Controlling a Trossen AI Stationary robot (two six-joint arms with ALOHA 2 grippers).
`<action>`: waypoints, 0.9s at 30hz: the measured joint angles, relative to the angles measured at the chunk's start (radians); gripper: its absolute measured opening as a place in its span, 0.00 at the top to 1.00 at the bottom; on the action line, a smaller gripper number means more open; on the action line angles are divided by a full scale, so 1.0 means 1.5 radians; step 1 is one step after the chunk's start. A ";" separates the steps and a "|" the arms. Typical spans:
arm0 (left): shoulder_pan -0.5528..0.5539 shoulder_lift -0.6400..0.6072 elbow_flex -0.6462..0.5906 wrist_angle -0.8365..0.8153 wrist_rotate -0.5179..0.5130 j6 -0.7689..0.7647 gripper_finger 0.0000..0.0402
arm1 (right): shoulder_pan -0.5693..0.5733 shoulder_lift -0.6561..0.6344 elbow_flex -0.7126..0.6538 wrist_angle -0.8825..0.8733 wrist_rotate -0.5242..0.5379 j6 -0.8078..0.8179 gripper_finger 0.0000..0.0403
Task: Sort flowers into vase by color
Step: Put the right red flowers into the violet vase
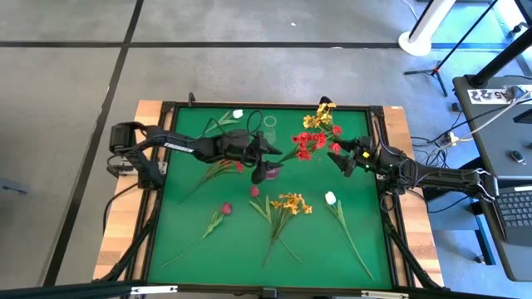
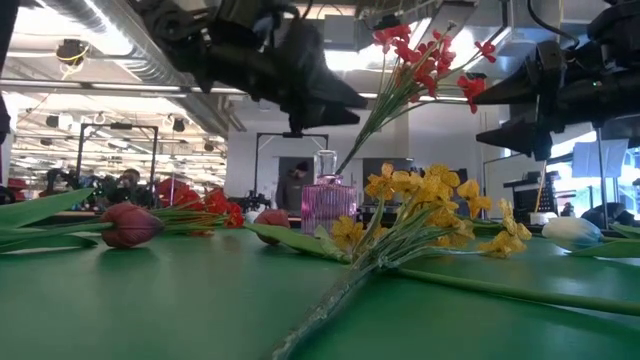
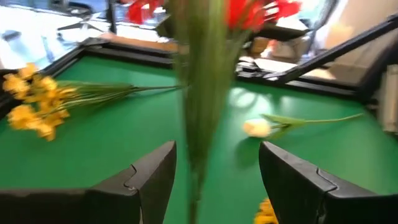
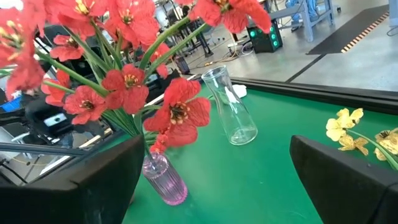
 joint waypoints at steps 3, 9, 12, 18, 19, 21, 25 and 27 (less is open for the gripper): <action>0.000 0.012 0.002 -0.001 -0.029 0.000 0.44 | 0.000 0.000 0.000 -0.006 0.000 0.000 0.01; 0.000 0.026 0.002 0.000 -0.043 -0.003 0.44 | 0.000 0.000 0.000 -0.011 0.000 -0.002 0.01; 0.001 0.033 0.002 0.003 -0.043 -0.014 0.44 | 0.000 0.000 0.000 -0.011 0.000 -0.006 0.01; 0.001 0.035 0.002 0.012 -0.045 -0.019 0.44 | 0.000 0.000 0.000 -0.011 0.000 -0.015 0.01; 0.001 0.035 0.002 0.014 -0.045 -0.019 0.44 | 0.000 0.000 0.000 -0.011 0.000 -0.015 0.01; 0.003 0.035 0.002 0.015 -0.046 -0.019 0.45 | 0.000 0.000 0.000 -0.011 0.000 -0.016 0.01; 0.004 0.035 0.002 0.021 -0.049 -0.019 0.49 | 0.000 0.000 0.000 -0.011 0.000 -0.017 0.01; 0.004 0.035 0.008 0.023 -0.048 -0.019 0.51 | 0.000 0.000 0.000 -0.012 0.000 -0.018 0.01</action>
